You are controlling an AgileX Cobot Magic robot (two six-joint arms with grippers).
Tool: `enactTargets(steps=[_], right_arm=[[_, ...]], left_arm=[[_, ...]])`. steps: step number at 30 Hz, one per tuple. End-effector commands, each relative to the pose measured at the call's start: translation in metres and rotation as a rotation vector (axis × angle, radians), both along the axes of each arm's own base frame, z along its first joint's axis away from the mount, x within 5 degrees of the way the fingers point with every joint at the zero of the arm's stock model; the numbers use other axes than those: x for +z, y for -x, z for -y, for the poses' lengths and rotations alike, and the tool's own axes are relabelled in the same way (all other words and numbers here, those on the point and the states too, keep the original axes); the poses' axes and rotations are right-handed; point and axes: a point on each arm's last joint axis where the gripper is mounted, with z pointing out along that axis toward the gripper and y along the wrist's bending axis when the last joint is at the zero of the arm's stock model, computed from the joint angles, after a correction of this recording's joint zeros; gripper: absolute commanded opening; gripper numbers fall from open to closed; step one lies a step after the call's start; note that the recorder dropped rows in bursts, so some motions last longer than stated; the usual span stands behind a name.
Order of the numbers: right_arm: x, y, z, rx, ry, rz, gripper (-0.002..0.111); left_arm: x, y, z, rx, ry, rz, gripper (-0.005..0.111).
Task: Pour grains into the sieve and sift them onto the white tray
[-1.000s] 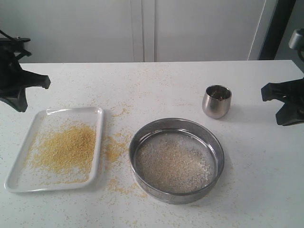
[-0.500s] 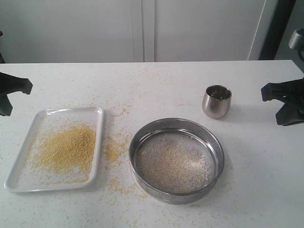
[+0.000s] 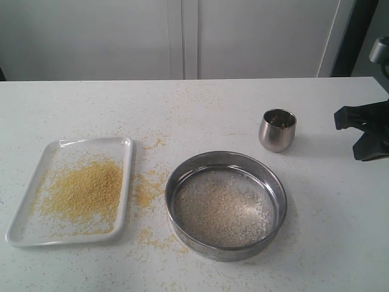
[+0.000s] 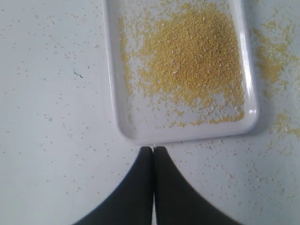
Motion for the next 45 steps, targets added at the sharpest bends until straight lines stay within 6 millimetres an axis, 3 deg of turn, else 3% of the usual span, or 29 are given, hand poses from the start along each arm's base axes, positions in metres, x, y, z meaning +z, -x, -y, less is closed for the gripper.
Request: enactTargets(steps=[1,9,31,40,45], right_arm=[[0.002,0.0,0.002,-0.003,0.004,0.013,0.0],[0.002,0.0,0.002,-0.003,0.004,0.013,0.0],[0.002,0.0,0.002,-0.003,0.004,0.013,0.0],[0.002,0.0,0.002,-0.003,0.004,0.013,0.0],[0.002,0.0,0.002,-0.003,0.004,0.013,0.0]], left_arm=[[0.0,0.035,-0.005,0.001,0.023,0.056,0.0],[0.007,0.069,-0.01,-0.001,0.04,0.166,0.0],[0.01,0.074,-0.01,-0.001,0.044,0.195,0.0],[0.019,0.098,-0.018,-0.053,-0.028,0.33,0.0],[0.008,0.11,-0.025,0.022,-0.05,0.361,0.0]])
